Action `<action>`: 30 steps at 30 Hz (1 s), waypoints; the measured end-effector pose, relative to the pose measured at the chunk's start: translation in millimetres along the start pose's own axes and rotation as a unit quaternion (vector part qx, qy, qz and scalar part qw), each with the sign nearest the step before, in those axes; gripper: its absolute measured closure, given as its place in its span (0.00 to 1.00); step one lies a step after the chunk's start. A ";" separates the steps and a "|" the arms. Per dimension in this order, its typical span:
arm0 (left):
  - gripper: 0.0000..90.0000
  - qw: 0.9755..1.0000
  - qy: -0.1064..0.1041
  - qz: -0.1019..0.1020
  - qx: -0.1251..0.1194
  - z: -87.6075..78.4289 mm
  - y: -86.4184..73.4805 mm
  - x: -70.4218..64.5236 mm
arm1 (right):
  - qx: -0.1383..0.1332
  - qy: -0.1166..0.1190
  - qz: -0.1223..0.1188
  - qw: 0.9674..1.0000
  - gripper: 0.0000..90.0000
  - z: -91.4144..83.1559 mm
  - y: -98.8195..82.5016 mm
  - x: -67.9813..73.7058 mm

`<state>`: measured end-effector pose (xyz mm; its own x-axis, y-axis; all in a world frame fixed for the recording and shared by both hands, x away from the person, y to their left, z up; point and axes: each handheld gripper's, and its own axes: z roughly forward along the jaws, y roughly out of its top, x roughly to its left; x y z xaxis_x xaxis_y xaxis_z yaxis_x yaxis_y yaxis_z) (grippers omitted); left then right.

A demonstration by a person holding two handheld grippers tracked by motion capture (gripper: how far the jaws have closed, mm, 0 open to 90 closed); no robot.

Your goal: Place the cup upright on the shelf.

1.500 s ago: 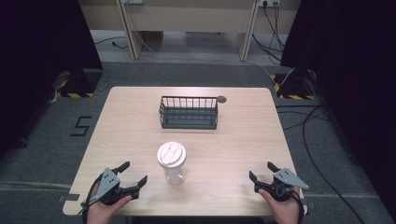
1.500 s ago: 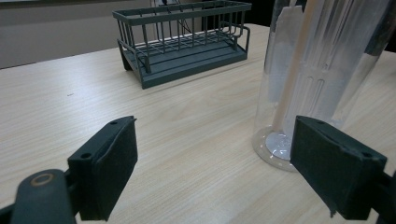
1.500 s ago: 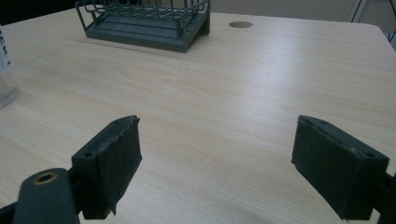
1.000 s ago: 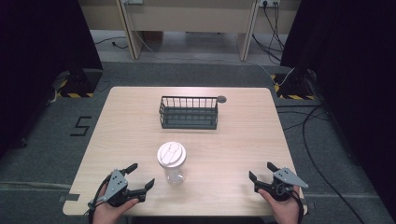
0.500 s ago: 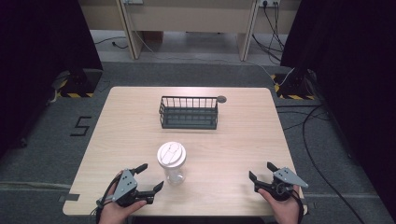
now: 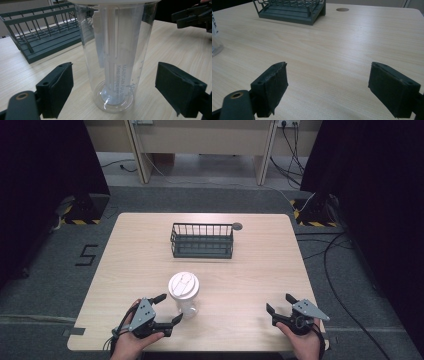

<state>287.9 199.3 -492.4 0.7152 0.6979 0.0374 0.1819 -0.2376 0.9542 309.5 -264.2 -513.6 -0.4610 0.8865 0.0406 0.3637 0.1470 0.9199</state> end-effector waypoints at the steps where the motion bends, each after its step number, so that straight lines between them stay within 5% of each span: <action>1: 0.16 1.000 -0.001 0.000 0.000 1.3 0.5 0.0 | 0.000 0.000 0.000 1.000 0.18 0.0 0.0 0.0; 30: 0.14 1.000 -0.010 0.004 -0.003 44.5 7.6 -0.7 | 0.008 0.005 0.002 1.000 0.18 1.1 0.6 0.0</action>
<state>318.7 167.0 -498.4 0.7300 0.6823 0.0398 0.1720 -0.2397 0.9555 310.6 -263.7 -513.5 -0.4678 0.8826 0.0473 0.3774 0.1511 0.9136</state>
